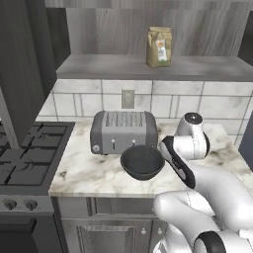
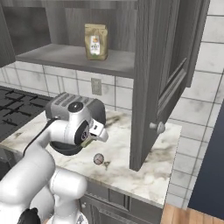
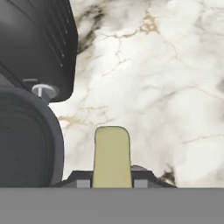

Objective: Pick the egg and butter from the fridge and place them by the bowl for mixing.

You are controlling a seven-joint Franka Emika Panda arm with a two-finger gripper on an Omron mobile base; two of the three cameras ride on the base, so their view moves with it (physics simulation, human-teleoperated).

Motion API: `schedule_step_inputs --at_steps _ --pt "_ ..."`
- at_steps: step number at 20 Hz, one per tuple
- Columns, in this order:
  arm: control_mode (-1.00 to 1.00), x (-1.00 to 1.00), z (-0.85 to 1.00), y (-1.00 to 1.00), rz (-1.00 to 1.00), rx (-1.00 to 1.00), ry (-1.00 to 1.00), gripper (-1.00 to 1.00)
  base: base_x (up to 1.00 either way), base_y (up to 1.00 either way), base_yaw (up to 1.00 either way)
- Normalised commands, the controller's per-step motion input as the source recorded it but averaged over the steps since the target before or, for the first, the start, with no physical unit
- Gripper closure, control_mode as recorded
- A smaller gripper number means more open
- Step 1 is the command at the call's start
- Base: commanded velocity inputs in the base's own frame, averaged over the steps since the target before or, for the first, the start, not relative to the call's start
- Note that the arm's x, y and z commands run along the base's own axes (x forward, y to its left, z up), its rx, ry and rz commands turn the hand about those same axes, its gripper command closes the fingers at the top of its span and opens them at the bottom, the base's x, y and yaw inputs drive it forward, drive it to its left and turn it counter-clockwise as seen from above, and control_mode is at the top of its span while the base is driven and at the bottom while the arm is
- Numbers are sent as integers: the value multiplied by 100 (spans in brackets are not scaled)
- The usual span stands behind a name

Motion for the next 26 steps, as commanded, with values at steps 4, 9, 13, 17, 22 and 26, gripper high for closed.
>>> schedule_step_inputs --at_steps 4,9,13,17,22,26 --pt "-100 40 -13 -6 0 0 0 100 0 0 0" --pt "-100 26 -34 0 1 0 0 100 0 0 0" --pt "-100 16 -34 0 1 0 -3 100 0 0 0" --pt "-100 8 -24 -2 1 0 -10 100 0 0 0" --pt "-100 1 -11 -10 2 0 -11 -100 0 0 0" --pt "-100 0 0 0 0 0 0 -100 0 0 0"
